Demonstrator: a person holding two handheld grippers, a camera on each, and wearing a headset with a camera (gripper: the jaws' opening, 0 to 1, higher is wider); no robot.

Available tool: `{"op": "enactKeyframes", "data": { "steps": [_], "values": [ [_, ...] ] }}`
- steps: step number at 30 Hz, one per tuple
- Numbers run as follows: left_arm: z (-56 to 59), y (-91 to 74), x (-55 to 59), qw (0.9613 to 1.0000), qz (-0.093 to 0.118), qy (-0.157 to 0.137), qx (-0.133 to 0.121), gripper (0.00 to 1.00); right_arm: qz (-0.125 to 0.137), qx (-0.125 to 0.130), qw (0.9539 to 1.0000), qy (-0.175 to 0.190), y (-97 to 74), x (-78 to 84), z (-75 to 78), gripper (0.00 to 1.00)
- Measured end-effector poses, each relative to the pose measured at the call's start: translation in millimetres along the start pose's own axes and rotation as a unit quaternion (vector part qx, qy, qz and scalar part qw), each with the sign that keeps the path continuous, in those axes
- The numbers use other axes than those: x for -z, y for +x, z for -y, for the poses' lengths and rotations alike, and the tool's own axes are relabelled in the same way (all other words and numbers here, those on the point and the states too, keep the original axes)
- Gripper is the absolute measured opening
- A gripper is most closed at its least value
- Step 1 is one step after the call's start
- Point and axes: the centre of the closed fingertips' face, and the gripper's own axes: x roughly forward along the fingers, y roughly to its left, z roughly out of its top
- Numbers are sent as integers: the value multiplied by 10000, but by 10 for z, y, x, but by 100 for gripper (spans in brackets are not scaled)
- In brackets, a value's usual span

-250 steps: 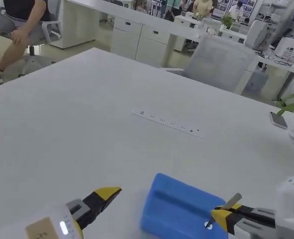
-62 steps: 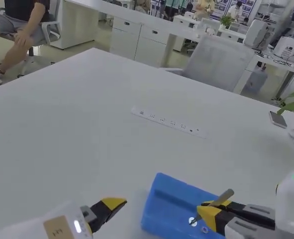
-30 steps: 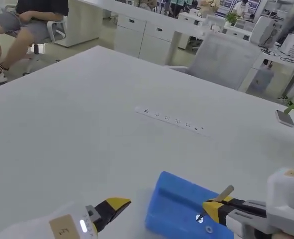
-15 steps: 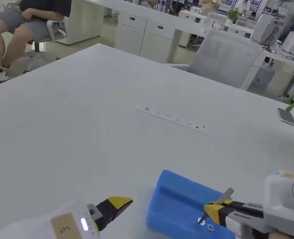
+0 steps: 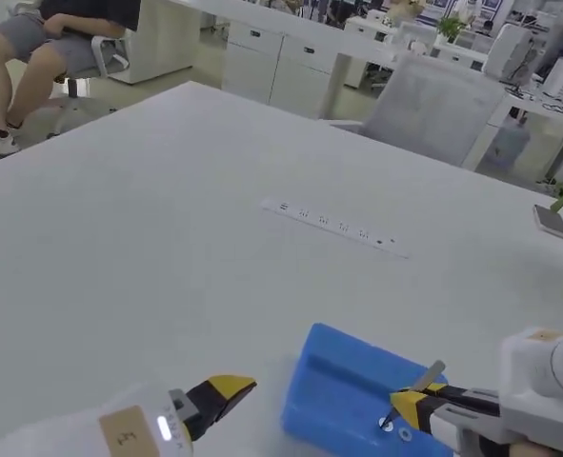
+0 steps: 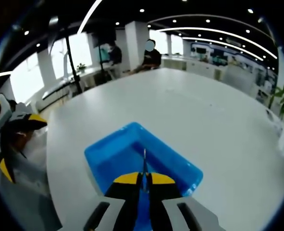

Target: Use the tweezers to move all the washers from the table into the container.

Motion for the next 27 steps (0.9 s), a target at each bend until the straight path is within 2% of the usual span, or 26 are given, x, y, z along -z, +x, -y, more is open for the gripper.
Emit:
{"op": "enactKeyframes", "data": {
  "steps": [14, 27],
  "values": [
    [6, 2, -2, 10000, -15, -2, 10, 76, -42, 8, 10000, 20, 17, 47, -15, 3],
    [15, 0, 5, 10000, -23, -11, 26, 76, 44, 44, 10000, 47, -19, 34, -24, 4]
  ]
}}
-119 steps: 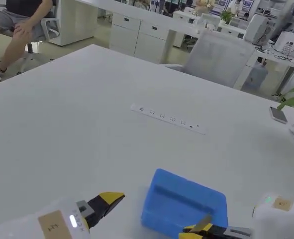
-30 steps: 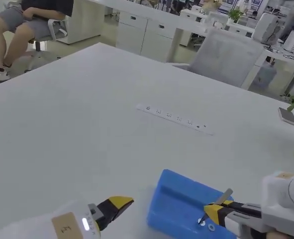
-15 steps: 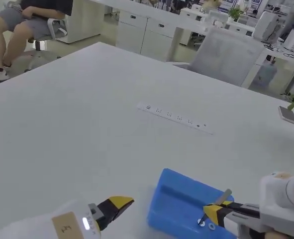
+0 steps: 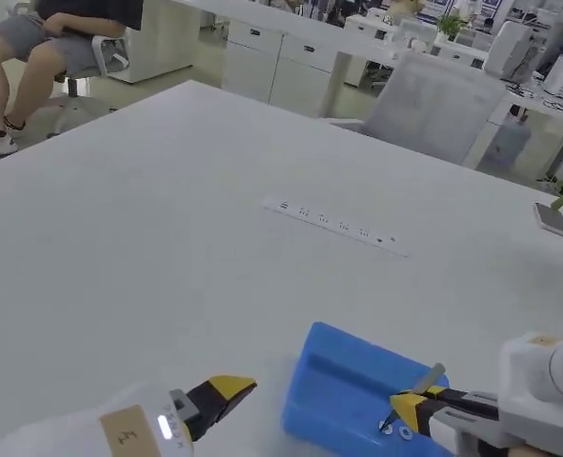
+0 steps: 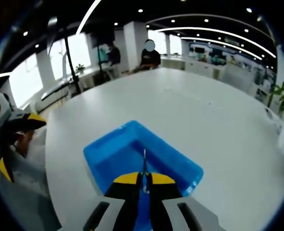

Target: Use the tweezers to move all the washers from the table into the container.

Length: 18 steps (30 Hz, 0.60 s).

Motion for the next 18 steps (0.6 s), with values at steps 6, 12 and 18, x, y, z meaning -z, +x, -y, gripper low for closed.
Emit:
{"op": "enactKeyframes", "data": {
  "steps": [6, 12, 18],
  "values": [
    [17, 5, 11, 10000, -30, 16, 37, 76, 69, 11, 10000, 59, -30, -19, -1, 3],
    [19, 4, 21, 10000, -38, -18, 60, 76, 221, 36, 9997, 52, -111, -81, -8, 3],
    [23, 7, 31, 9999, -55, -38, 86, 76, 351, 65, 9993, 81, -210, -119, -18, 3]
  ]
}}
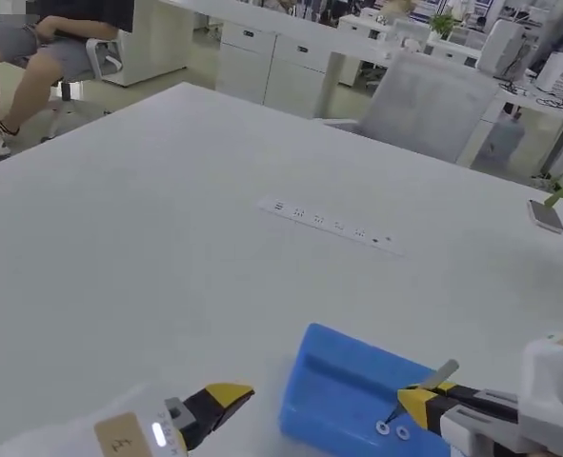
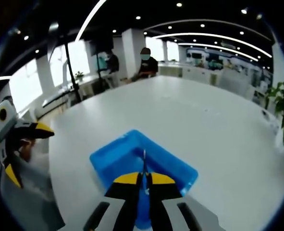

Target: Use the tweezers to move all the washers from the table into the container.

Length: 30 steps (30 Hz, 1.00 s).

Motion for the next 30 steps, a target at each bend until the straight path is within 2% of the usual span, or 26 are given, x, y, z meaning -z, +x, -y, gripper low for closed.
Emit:
{"op": "enactKeyframes", "data": {
  "steps": [6, 15, 24, 30],
  "values": [
    [-2, 0, 7, 10000, -14, -1, -9, 76, 195, 7, 9998, 15, -139, -80, -78, 3],
    [-23, -6, 5, 10000, -2, -41, -57, 76, 449, -144, 9989, 79, -320, -153, -353, 3],
    [3, -1, 13, 10000, -34, -21, -1, 75, 363, -285, 9989, 124, -324, -43, -523, 3],
    [1, -4, 11, 10000, -30, -33, -12, 75, 290, -371, 9984, 313, -238, 86, -625, 3]
  ]
}}
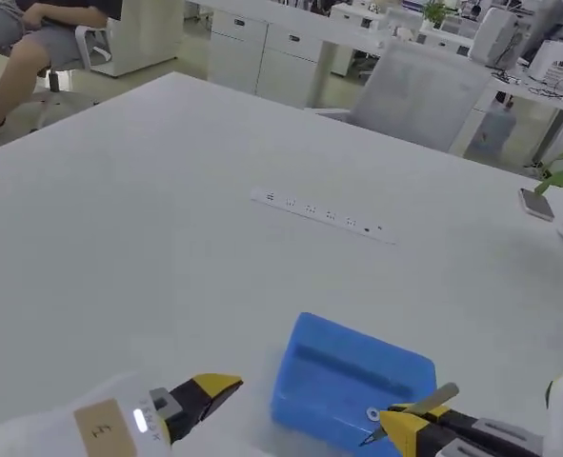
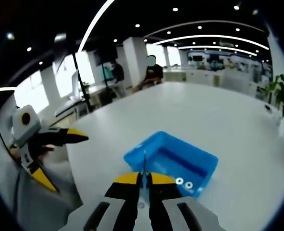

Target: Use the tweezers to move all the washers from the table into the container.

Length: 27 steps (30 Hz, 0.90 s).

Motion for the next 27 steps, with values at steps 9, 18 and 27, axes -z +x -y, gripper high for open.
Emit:
{"op": "enactKeyframes", "data": {
  "steps": [9, 18, 27],
  "values": [
    [3, 0, -8, 10000, 10, 7, 3, 75, -304, -107, 9995, 77, 80, 238, -16, 3],
    [3, 4, -9, 10000, 0, 13, 0, 75, -436, -145, 9989, 128, 106, 338, -13, 4],
    [7, 4, -10, 10000, -5, 24, 1, 75, -560, -189, 9982, 96, 136, 418, -43, 4]
  ]
}}
